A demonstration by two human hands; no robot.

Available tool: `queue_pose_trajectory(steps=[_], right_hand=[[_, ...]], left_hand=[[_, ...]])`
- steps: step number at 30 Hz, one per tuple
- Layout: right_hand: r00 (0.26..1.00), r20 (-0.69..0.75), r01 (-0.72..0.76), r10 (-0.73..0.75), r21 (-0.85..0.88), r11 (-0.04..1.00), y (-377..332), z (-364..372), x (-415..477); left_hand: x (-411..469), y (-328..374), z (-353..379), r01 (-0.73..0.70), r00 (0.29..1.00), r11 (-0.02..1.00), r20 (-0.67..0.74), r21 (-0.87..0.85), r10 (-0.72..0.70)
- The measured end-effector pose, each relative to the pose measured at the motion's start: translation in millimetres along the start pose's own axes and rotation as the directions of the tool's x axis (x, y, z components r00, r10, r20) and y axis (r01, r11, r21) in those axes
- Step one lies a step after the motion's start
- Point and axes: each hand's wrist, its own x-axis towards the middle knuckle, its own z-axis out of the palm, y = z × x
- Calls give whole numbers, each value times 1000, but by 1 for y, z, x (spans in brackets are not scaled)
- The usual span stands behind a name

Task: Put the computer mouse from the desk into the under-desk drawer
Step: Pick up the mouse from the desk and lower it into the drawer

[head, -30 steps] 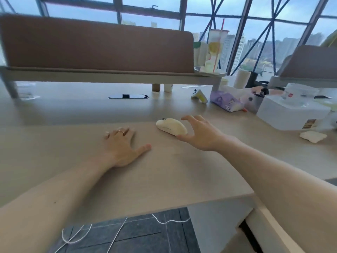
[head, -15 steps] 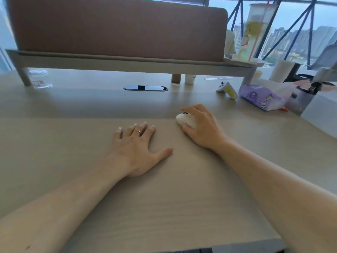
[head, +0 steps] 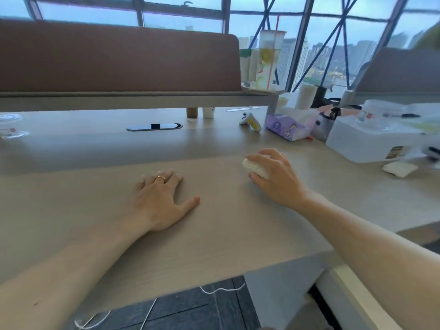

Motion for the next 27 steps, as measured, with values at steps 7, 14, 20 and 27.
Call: queue_pose_trajectory(steps=[7, 14, 20, 27], right_hand=[[996, -47, -75, 70, -134, 988, 37, -88, -73], [977, -109, -202, 185, -176, 963, 80, -157, -146], [955, -92, -293, 281, -177, 939, 102, -171, -208], [924, -91, -382, 371, -221, 897, 126, -178, -264]], left_hand=[[-27, 175, 38, -415, 908, 893, -20, -173, 418], [-28, 224, 55, -510, 856, 858, 62, -53, 513], [-59, 251, 68, -795, 601, 606, -100, 20, 793], [-104, 310, 119, -812, 582, 578, -37, -79, 813]])
